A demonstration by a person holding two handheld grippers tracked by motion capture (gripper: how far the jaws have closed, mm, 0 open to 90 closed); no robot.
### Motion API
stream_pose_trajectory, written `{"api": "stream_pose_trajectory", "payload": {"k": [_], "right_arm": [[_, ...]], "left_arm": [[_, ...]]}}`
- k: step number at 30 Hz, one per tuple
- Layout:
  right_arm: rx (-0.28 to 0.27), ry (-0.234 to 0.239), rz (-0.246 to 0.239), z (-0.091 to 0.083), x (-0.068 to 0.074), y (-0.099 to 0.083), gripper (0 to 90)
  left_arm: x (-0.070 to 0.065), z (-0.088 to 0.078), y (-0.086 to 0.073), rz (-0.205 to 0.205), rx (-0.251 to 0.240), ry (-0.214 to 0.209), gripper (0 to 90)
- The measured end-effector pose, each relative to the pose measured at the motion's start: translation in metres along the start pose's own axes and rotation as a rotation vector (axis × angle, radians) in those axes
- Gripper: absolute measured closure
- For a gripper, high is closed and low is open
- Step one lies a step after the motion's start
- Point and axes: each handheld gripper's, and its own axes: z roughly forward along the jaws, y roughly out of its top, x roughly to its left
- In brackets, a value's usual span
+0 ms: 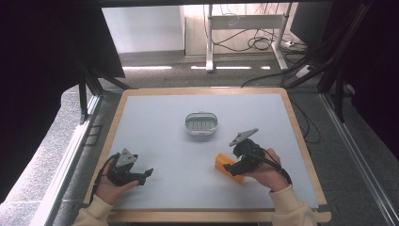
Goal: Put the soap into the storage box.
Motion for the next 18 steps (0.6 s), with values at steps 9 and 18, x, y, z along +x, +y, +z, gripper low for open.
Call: {"api": "stream_pose_trajectory", "payload": {"k": [9, 18], "right_arm": [[0.091, 0.035, -0.011, 0.020, -0.001, -0.001, 35.5], [0.172, 0.029, -0.011, 0.038, -0.001, 0.001, 44.2]], "left_arm": [[-0.001, 0.001, 0.000, -0.002, 0.002, 0.000, 18.1], [-0.001, 0.001, 0.000, 0.000, 0.005, 0.000, 18.1]]}}
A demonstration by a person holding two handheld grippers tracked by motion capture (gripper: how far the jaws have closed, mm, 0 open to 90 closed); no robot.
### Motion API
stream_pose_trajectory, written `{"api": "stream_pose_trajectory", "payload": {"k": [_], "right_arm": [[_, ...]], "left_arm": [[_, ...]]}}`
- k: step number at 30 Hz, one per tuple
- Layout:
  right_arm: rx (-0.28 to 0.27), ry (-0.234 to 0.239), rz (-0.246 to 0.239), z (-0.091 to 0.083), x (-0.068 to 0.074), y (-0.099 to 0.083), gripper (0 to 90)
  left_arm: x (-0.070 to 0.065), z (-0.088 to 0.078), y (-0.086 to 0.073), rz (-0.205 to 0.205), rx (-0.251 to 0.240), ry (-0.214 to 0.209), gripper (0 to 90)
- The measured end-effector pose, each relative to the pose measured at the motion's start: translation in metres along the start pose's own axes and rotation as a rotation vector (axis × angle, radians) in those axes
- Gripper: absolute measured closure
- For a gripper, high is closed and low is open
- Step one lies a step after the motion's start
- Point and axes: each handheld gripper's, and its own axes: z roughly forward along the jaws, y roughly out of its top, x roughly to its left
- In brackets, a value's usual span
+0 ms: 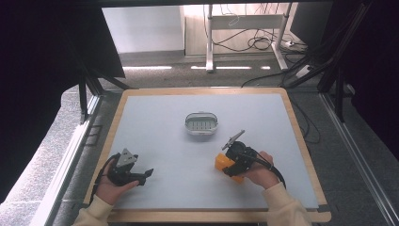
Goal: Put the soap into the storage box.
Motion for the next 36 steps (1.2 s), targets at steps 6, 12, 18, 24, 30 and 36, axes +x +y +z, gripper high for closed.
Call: {"api": "stream_pose_trajectory", "payload": {"k": [6, 12, 18, 24, 30, 36], "right_arm": [[0.053, 0.005, -0.008, 0.012, 0.000, 0.003, 52.9], [0.074, 0.004, -0.004, 0.015, -0.001, 0.004, 61.2], [0.078, -0.003, -0.008, 0.013, 0.000, 0.004, 61.6], [0.039, 0.002, -0.012, 0.000, -0.001, 0.002, 61.6], [0.004, -0.007, -0.028, -0.012, 0.001, 0.002, 61.7], [-0.005, -0.012, -0.040, -0.019, 0.003, 0.001, 61.7]], "left_arm": [[0.000, 0.001, 0.000, 0.002, 0.002, -0.001, 18.1], [0.000, 0.000, 0.000, 0.001, 0.001, 0.000, 18.1], [0.001, 0.000, 0.000, -0.001, -0.001, 0.000, 18.1], [0.002, 0.000, 0.000, -0.003, -0.003, 0.000, 18.1], [0.001, -0.001, 0.000, -0.002, -0.004, 0.001, 18.1], [0.002, -0.001, 0.000, -0.002, -0.002, 0.001, 18.1]]}}
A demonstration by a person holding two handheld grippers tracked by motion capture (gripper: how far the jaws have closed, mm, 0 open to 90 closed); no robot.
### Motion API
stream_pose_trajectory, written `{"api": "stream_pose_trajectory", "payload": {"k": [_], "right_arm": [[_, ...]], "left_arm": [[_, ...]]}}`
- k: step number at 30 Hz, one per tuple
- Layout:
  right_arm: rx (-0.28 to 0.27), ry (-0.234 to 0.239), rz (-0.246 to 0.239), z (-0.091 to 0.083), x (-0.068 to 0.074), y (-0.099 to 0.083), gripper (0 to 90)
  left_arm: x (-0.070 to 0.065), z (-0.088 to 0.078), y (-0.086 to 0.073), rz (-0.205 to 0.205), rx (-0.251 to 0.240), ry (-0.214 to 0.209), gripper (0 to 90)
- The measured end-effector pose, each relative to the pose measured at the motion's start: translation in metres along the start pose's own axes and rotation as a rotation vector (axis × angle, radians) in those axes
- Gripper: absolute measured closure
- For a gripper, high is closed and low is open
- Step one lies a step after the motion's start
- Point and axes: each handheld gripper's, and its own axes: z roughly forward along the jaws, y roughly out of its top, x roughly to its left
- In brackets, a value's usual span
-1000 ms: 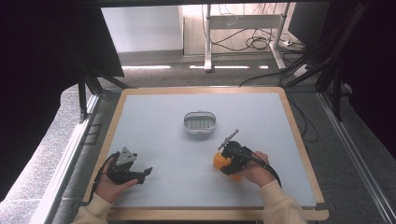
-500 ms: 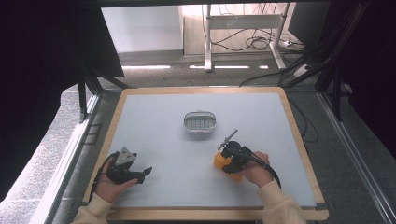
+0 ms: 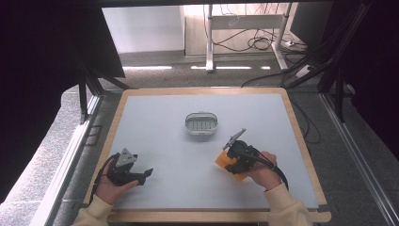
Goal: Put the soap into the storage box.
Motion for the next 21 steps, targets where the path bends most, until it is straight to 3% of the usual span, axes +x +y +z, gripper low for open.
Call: {"api": "stream_pose_trajectory", "payload": {"k": [21], "right_arm": [[-0.037, 0.009, -0.037, -0.012, -0.002, 0.009, 61.8]], "left_arm": [[-0.001, -0.001, 0.000, 0.006, -0.002, 0.002, 18.1]]}}
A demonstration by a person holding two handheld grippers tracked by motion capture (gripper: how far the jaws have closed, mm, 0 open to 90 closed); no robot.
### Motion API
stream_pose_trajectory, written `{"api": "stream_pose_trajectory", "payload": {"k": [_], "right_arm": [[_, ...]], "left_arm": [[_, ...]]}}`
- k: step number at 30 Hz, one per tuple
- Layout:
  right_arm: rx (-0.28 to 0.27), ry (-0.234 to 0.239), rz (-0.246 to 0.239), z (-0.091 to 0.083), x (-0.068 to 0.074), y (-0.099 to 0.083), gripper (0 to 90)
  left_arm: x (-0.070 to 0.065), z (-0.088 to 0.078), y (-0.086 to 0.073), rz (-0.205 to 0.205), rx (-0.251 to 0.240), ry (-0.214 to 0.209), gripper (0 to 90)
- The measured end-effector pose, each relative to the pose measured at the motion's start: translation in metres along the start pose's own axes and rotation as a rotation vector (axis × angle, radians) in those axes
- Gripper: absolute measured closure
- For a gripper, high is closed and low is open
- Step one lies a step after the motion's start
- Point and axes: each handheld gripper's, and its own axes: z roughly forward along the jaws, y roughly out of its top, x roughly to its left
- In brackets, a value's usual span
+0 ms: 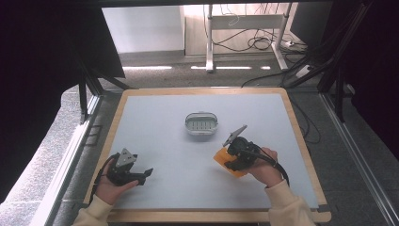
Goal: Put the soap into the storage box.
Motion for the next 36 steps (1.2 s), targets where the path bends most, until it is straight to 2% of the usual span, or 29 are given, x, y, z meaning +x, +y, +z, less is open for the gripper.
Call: {"api": "stream_pose_trajectory", "payload": {"k": [5, 16, 36], "right_arm": [[-0.013, 0.014, -0.016, -0.004, -0.006, 0.006, 61.8], [-0.038, 0.021, -0.019, -0.019, -0.020, 0.011, 61.8], [-0.022, 0.019, -0.042, -0.015, -0.034, 0.018, 61.8]], "left_arm": [[-0.001, -0.001, 0.000, -0.001, -0.002, -0.001, 18.1], [-0.002, 0.002, 0.000, -0.002, 0.005, 0.000, 18.1], [-0.001, 0.002, -0.001, -0.002, 0.010, -0.002, 18.0]]}}
